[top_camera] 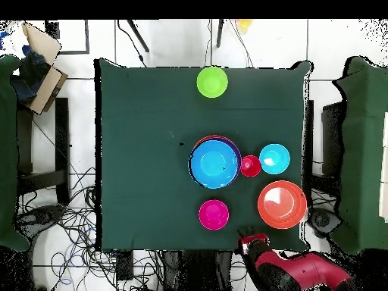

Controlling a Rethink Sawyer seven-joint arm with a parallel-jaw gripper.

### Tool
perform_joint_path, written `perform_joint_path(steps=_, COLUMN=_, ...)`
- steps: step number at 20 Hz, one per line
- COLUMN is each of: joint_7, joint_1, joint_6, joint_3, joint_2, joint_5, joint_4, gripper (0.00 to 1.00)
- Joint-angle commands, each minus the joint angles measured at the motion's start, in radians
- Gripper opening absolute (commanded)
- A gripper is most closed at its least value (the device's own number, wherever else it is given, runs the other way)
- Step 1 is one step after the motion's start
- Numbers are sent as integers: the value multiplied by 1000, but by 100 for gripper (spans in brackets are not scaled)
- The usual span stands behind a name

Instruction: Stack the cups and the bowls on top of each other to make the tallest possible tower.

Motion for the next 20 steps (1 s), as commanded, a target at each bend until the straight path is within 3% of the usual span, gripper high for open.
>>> perform_joint_path(steps=1, joint_7=143, joint_1=227, joint_6=89, joint_3=-160, joint_2=-78, joint_5=-28, joint_4=-27, gripper=0)
perform_joint_path(steps=4, joint_7=161, joint_1=258, joint_6=82, joint_3=-166, joint_2=-80, joint_5=-19, joint_4=-30, gripper=0)
perform_joint_path(steps=6, joint_7=128, joint_1=261, joint_6=88, joint_3=-163, joint_2=-85, joint_5=24, joint_4=-41, gripper=0)
perform_joint_path(steps=11, joint_7=-125, joint_1=104, joint_6=216, joint_3=-15, joint_2=-236, joint_5=257, joint_4=63, gripper=0)
perform_joint_path(steps=15, joint_7=-194, joint_1=55, joint_6=256, joint_3=33, joint_2=-306, joint_5=336, joint_4=104, gripper=0)
perform_joint_path(steps=20, joint_7=-240, joint_1=7, joint_6=299, joint_3=82, joint_2=-345, joint_5=383, joint_4=120, gripper=0)
